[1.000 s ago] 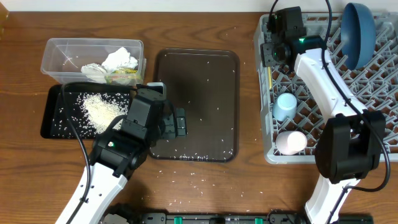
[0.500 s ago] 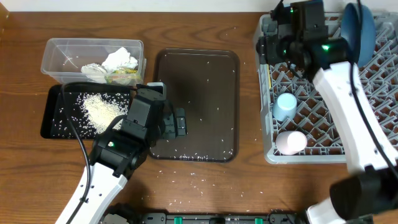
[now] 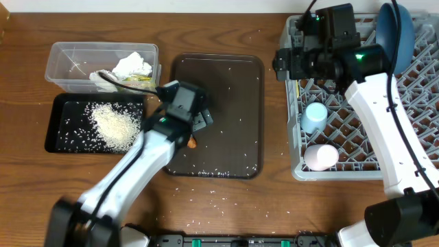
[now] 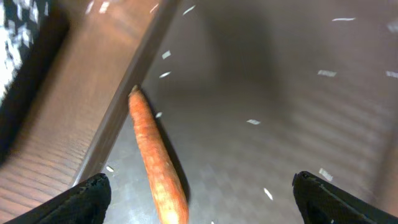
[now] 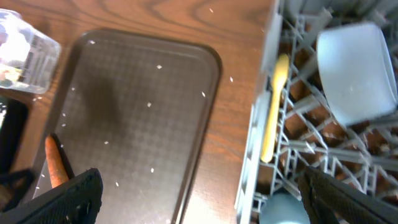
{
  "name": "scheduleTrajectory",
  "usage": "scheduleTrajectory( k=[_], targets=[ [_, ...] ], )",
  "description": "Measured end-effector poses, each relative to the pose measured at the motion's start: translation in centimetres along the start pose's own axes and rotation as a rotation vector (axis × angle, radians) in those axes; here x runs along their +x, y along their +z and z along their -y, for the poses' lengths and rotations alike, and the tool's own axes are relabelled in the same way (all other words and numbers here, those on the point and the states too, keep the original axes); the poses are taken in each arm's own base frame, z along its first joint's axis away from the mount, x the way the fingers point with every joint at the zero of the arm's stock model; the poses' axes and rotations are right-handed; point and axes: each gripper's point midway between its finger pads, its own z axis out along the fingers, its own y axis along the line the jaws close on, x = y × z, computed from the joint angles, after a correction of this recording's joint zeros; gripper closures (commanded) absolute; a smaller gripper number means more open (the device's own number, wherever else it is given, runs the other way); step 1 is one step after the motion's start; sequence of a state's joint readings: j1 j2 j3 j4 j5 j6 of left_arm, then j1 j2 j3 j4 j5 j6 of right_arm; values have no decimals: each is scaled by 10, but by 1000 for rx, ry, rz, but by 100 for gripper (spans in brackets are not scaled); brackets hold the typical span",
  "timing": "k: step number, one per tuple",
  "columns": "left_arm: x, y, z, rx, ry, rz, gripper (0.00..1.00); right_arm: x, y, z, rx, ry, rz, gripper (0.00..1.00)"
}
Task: Sort waste into correct bins and load items into the dishwasher rack
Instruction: 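Reach the left gripper to the carrot and grasp it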
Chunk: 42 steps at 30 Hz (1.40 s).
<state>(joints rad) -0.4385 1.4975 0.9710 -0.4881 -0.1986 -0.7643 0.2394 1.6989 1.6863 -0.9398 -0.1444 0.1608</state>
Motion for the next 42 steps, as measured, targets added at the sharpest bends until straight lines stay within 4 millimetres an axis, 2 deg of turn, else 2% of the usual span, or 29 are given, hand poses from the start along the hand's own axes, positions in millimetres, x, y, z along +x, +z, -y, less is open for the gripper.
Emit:
scheduleTrajectory(
  k=[1, 3, 7, 11, 18, 20, 24, 31, 34, 38, 40, 42],
  targets=[
    [4, 11, -3, -31, -27, -12, 21, 2, 0, 2, 7, 5, -7, 1],
    [14, 30, -10, -86, -66, -39, 28, 6, -1, 8, 21, 21, -24, 1],
    [27, 53, -20, -158, -101, -71, 33, 12, -1, 11, 41, 28, -49, 1],
    [31, 61, -25, -183, -119, -81, 36, 14, -1, 13, 54, 29, -57, 1],
    [37, 66, -26, -192, -123, -102, 37, 14, -1, 14, 59, 29, -56, 1],
    [40, 68, -26, -190, -115, -118, 43, 14, -1, 14, 60, 29, -56, 1],
    [46, 69, -25, -183, -93, -147, 50, 14, -1, 14, 60, 29, -56, 1],
    [52, 71, -26, -186, -75, -176, 86, 14, -1, 14, 60, 29, -56, 1],
    [52, 71, -26, -184, -66, -177, 91, 14, -1, 14, 60, 29, -56, 1],
    [51, 68, -26, -179, -56, -184, 91, 14, -1, 14, 60, 29, -56, 1],
    [50, 62, -29, -180, -49, -190, 91, 14, -1, 14, 60, 29, -56, 1],
    [38, 49, -30, -156, -54, -171, 91, 14, -1, 14, 60, 29, -56, 1]
  ],
)
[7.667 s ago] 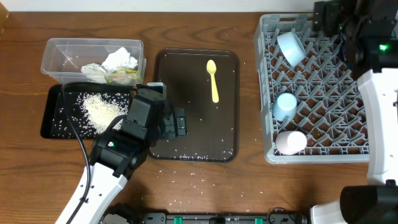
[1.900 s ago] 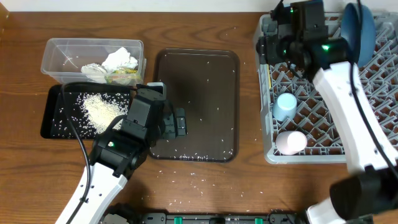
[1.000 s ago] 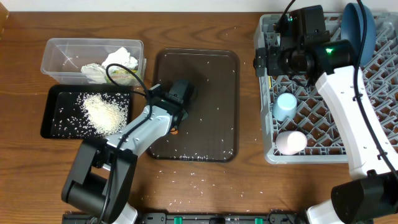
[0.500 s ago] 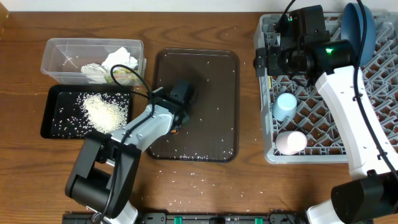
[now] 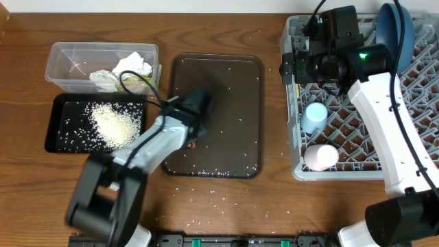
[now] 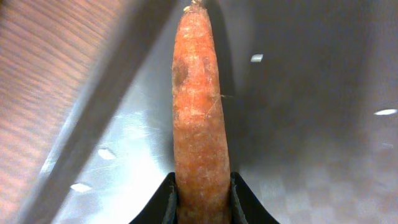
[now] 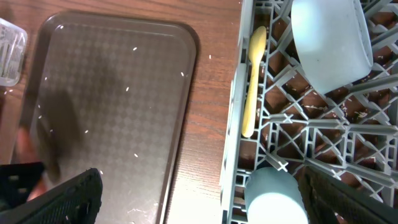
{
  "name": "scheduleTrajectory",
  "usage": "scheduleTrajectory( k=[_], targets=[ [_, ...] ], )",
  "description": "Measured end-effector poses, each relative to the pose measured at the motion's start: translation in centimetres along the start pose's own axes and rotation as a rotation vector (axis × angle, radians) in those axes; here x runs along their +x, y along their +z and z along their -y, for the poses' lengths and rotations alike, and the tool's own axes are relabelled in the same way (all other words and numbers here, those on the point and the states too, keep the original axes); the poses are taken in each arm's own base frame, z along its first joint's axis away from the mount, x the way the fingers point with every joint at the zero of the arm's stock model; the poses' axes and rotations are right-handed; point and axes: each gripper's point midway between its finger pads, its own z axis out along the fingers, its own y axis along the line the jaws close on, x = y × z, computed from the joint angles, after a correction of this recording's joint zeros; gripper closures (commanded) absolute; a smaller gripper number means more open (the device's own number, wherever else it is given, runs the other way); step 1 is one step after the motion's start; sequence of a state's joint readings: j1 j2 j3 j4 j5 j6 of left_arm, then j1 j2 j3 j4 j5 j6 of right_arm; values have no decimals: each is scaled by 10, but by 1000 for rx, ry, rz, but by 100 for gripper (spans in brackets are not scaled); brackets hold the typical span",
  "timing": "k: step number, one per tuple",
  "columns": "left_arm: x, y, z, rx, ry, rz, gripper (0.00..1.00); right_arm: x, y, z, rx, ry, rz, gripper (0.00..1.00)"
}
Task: Sort waste into correct bins and load items into the dishwasher rack
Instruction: 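Reach the left gripper to the carrot and grasp it, then carry the carrot left and drop it onto the black tray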
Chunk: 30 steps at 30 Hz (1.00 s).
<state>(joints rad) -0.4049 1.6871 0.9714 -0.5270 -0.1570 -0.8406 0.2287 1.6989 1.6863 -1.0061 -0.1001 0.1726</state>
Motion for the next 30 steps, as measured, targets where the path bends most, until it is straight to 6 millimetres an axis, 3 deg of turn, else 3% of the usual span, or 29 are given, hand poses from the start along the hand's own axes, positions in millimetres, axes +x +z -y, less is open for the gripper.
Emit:
scheduleTrajectory(
  k=[4, 7, 9, 16, 19, 24, 30],
  targets=[
    [-39, -42, -14, 70, -89, 102, 90, 0, 0, 0, 0, 0, 0, 1],
    [-77, -64, -45, 60, -198, 202, 90, -1, 0, 0, -1, 0, 3, 1],
    [-92, -67, -66, 26, -259, 235, 88, -2, 0, 0, -1, 0, 8, 1],
    [-120, -34, -142, -144, -449, 229, 83, -7, 0, -1, -5, -3, 27, 1],
    [-122, -13, -164, -200, -492, 200, 59, -8, 0, -1, -5, -3, 31, 1],
    [-126, 8, -181, -238, -533, 186, 47, -8, 0, -1, -6, -3, 33, 1],
    [-127, 8, -182, -236, -535, 191, 40, -9, 0, -2, -6, -4, 37, 1]
  ],
)
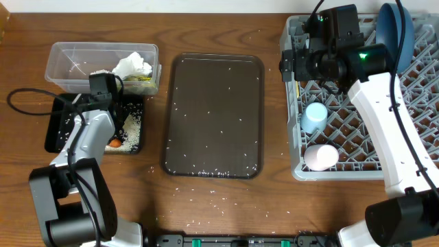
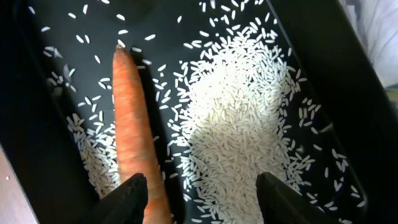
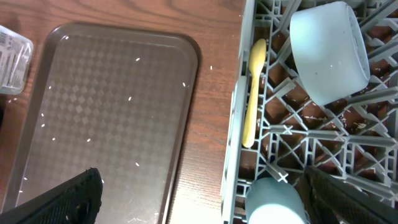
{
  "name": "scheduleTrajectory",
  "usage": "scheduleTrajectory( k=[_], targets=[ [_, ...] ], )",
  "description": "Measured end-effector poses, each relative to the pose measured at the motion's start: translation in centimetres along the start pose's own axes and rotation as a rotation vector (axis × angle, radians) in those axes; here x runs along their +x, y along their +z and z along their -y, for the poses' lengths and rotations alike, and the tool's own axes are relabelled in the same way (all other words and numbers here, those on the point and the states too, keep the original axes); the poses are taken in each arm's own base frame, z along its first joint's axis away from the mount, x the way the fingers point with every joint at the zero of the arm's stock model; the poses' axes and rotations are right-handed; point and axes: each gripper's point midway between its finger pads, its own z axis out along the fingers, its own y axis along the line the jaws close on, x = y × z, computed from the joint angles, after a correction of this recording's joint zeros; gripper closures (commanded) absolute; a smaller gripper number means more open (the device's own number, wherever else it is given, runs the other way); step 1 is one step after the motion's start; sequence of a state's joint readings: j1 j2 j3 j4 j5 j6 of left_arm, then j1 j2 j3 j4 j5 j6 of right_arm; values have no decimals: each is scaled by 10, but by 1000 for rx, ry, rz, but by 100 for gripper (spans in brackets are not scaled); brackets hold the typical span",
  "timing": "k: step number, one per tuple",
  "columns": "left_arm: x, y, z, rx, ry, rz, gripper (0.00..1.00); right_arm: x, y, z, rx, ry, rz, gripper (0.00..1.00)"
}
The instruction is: Sort waste into correct bins and load items into the dishwasher rack
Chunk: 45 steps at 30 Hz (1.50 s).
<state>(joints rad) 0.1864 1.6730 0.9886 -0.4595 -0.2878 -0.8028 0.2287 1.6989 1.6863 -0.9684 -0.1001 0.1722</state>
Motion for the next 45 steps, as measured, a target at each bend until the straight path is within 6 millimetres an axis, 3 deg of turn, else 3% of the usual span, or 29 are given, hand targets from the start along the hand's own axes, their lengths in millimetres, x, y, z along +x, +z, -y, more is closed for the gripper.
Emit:
scheduleTrajectory(
  k=[5, 6, 7, 10, 13, 16, 20, 22, 25, 29, 33, 40, 45],
  targets=[
    [-9, -19, 1, 34, 19, 29, 28, -2, 0, 0, -1, -1, 7, 1],
    [-15, -30, 1, 55, 18, 47, 26, -2, 0, 0, -1, -1, 8, 1],
    [-21, -43, 2, 84, 7, 73, 14, -2, 0, 0, -1, -1, 9, 1],
    [-43, -83, 5, 178, -33, 159, 11, -4, -8, -1, -3, -13, 26, 1],
    [-60, -119, 6, 259, -72, 231, 9, -9, -34, -5, -10, -34, 84, 1],
    [-68, -139, 3, 304, -94, 271, 8, -17, -86, -11, -27, -53, 201, 1],
    [-70, -145, 2, 316, -100, 282, 7, -18, -156, -18, -52, -76, 363, 1],
    [-69, -144, 2, 312, -98, 279, 7, -16, -182, -21, -60, -85, 423, 1],
    [-67, -143, 0, 304, -94, 271, 7, -11, -204, -22, -66, -92, 468, 1],
    [-67, -143, 0, 303, -93, 270, 7, 10, -207, -17, -48, -90, 410, 1],
    [-67, -143, 0, 303, -93, 270, 6, 18, -214, -6, 16, -87, 412, 1],
    [-67, -143, 0, 303, -93, 270, 6, 13, -237, 20, 137, -55, 528, 1],
    [-67, -143, 0, 303, -93, 271, 6, 19, -230, 40, 175, -19, 679, 1]
  ],
)
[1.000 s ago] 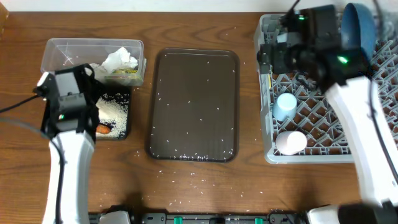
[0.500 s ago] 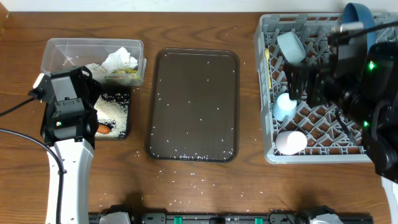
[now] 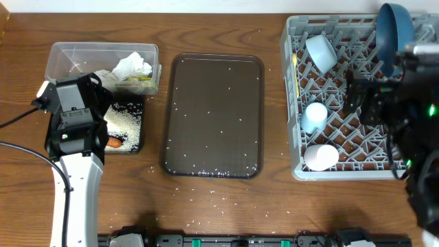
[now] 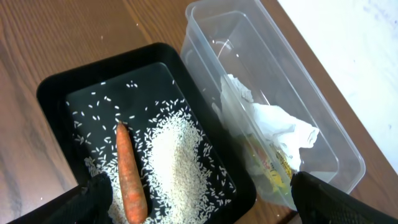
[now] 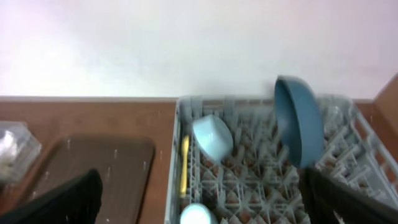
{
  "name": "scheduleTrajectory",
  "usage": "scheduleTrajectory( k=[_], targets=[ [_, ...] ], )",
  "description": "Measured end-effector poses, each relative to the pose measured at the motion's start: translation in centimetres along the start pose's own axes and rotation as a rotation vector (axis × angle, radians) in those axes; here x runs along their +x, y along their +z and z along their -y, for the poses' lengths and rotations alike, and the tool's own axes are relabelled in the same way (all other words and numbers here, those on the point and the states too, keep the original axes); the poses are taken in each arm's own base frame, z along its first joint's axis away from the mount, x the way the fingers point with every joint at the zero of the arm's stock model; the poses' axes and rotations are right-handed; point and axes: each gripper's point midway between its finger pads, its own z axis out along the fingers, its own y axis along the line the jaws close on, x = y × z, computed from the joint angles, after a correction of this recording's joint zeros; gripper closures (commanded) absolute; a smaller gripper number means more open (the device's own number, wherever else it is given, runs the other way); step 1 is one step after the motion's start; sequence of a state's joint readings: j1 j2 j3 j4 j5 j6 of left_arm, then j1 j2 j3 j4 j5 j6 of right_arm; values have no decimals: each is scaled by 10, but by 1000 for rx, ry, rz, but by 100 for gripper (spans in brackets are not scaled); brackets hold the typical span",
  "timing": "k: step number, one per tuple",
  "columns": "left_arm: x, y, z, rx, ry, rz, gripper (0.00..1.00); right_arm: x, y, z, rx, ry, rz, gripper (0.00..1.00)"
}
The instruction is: Sort waste into correct bins and load items into the dishwasher rack
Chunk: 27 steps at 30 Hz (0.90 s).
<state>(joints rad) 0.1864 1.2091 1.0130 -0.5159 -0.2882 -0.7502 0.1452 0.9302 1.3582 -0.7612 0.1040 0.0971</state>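
Observation:
An orange carrot (image 4: 129,185) lies in the black tray (image 4: 59,93) beside a heap of white rice (image 4: 176,167). My left gripper (image 4: 200,210) hangs open well above that tray and holds nothing. In the overhead view the carrot (image 3: 113,143) shows just past the left wrist. The clear bin (image 4: 292,106) holds crumpled paper (image 4: 273,124) and a wrapper. My right gripper (image 5: 202,206) is open and empty, high and drawn back from the grey dishwasher rack (image 5: 348,180). The rack carries a dark blue bowl (image 5: 298,121), a light blue bowl (image 5: 212,137), a yellow spoon (image 5: 185,163) and a pale cup (image 3: 315,115).
The brown serving tray (image 3: 212,113) lies in the middle with only scattered rice grains on it. More grains dot the wooden table (image 3: 219,199) in front of it. A white cup (image 3: 320,157) lies in the rack's near corner.
My left gripper has risen from close over the black tray to well above it, and the carrot stays lying in the rice. My right arm has moved from over the rack's left end to higher and further right.
The carrot lay at the brown tray's left edge with my left gripper open over it. Then the gripper was shut on it. Then the carrot lay in the black tray between open fingers. Now the gripper is raised clear and the right arm has pulled away.

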Motion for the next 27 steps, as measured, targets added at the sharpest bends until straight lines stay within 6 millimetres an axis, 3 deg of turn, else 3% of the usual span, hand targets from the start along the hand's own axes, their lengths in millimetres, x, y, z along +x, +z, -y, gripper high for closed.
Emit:
scheduleTrajectory(
  k=[3, 8, 15, 18, 27],
  targets=[
    [0, 0, 0, 0, 0, 0, 6, 24, -2, 9, 2, 17, 76, 1],
    [0, 0, 0, 0, 0, 0, 6, 84, -5, 17, -12, 30, 153, 1],
    [0, 0, 0, -1, 0, 0, 6, 172, 10, 16, -58, 31, 141, 1],
    [0, 0, 0, 0, 0, -1, 6, 191, 16, 16, -67, 31, 155, 1],
    [0, 0, 0, -1, 0, -1, 6, 221, 29, 16, -85, 32, 256, 1]
  ],
)
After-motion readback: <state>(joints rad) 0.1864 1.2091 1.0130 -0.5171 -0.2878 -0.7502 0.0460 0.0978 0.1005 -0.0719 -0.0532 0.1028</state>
